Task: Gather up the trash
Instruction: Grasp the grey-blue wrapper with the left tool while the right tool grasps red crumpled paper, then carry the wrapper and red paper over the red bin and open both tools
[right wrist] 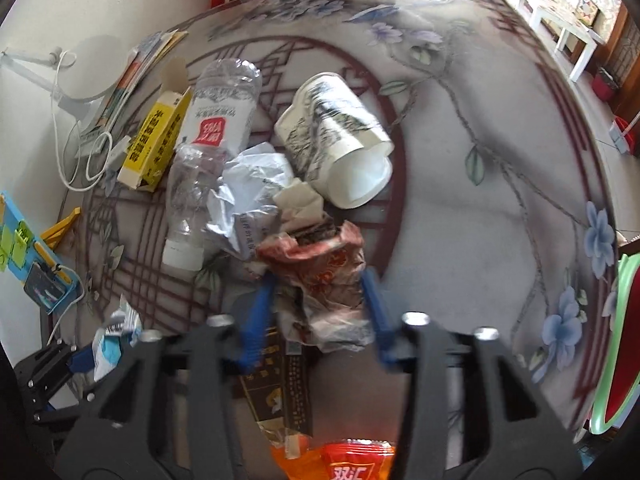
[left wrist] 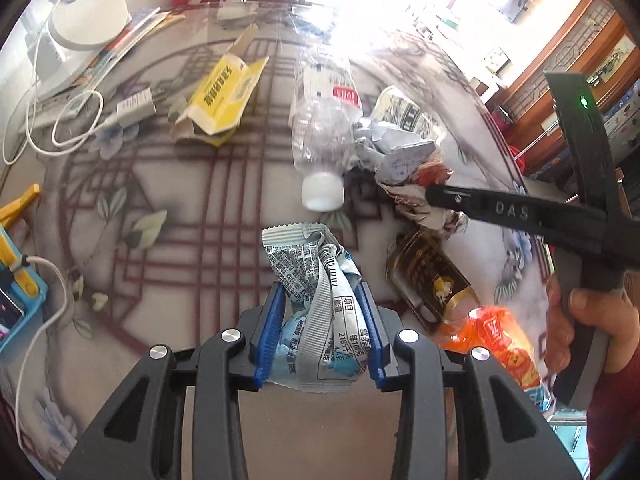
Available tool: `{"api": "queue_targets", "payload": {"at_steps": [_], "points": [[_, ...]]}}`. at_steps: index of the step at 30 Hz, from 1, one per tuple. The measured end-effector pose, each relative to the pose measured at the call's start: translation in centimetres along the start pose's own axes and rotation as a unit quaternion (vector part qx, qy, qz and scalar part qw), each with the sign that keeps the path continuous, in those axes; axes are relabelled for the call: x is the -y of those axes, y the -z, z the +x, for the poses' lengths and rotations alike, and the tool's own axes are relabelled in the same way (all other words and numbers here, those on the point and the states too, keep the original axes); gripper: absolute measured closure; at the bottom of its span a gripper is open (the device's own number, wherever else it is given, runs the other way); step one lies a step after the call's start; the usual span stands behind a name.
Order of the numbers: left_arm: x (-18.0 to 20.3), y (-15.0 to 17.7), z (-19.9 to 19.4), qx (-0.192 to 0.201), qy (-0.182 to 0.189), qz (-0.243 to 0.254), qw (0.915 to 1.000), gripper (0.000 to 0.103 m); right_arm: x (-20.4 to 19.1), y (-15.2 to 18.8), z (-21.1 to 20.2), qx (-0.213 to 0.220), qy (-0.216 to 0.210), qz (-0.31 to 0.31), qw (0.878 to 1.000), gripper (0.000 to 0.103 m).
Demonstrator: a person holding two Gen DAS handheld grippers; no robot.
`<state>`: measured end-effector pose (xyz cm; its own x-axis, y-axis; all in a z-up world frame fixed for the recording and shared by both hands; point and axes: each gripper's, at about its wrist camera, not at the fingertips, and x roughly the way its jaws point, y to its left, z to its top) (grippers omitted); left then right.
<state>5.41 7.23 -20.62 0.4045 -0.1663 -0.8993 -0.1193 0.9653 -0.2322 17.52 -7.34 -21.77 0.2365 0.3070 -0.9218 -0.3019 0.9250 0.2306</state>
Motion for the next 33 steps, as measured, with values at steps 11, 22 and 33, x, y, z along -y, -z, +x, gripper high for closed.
{"api": "queue_targets", "payload": {"at_steps": [11, 22, 33], "points": [[0.9, -1.2, -2.0, 0.033, 0.002, 0.005, 0.9994, 0.069, -1.3, 2.2, -8.2, 0.090, -0.040, 0.013, 0.995, 0.083], [3.6, -1.4, -3.8, 0.061, 0.020, 0.027, 0.9976, 0.069, -1.3, 5.2, -13.2, 0.137, -0.028, 0.025, 0.990, 0.083], [6.4, -2.0, -5.2, 0.091, 0.043, 0.050, 0.9937, 0.069, 0.9, 7.9, -16.0, 0.165, -0.010, 0.055, 0.985, 0.083]]}}
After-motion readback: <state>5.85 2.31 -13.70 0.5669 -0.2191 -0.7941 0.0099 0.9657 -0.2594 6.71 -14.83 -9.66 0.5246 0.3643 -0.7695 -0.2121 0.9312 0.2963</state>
